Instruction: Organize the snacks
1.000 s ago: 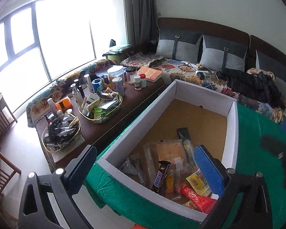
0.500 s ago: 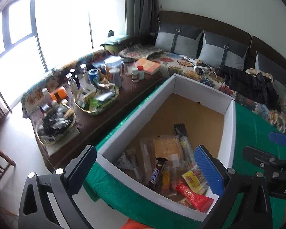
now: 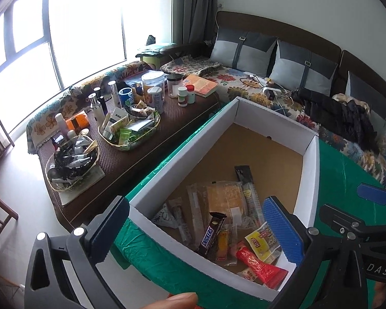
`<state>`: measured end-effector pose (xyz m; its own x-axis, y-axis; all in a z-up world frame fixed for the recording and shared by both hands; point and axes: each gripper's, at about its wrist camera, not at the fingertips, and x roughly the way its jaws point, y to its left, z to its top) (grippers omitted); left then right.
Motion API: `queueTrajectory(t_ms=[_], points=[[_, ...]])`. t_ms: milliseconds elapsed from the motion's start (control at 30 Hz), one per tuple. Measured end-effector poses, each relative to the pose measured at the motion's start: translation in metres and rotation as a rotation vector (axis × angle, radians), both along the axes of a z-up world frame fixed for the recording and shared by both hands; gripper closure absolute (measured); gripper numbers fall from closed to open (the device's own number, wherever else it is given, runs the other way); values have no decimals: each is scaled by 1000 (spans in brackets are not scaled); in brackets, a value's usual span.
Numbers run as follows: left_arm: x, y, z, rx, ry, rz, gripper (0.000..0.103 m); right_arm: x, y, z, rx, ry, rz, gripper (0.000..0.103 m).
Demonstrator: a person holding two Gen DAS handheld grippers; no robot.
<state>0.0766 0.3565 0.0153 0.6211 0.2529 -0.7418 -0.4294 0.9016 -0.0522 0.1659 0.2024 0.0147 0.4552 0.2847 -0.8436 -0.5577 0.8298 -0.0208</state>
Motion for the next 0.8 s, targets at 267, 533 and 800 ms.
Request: queueTrajectory(t_ms=[267,533,800], points=[[8,4,-3,-12,21,2,0,4,1,-3,-17,-8,-4,15],[10,8,-9,18,38,14,0,7,2,-4,-22,-23,-15,15],[15,9,-13,-18,35,-4,0,11,2,-12,-31,-16,-22,15]])
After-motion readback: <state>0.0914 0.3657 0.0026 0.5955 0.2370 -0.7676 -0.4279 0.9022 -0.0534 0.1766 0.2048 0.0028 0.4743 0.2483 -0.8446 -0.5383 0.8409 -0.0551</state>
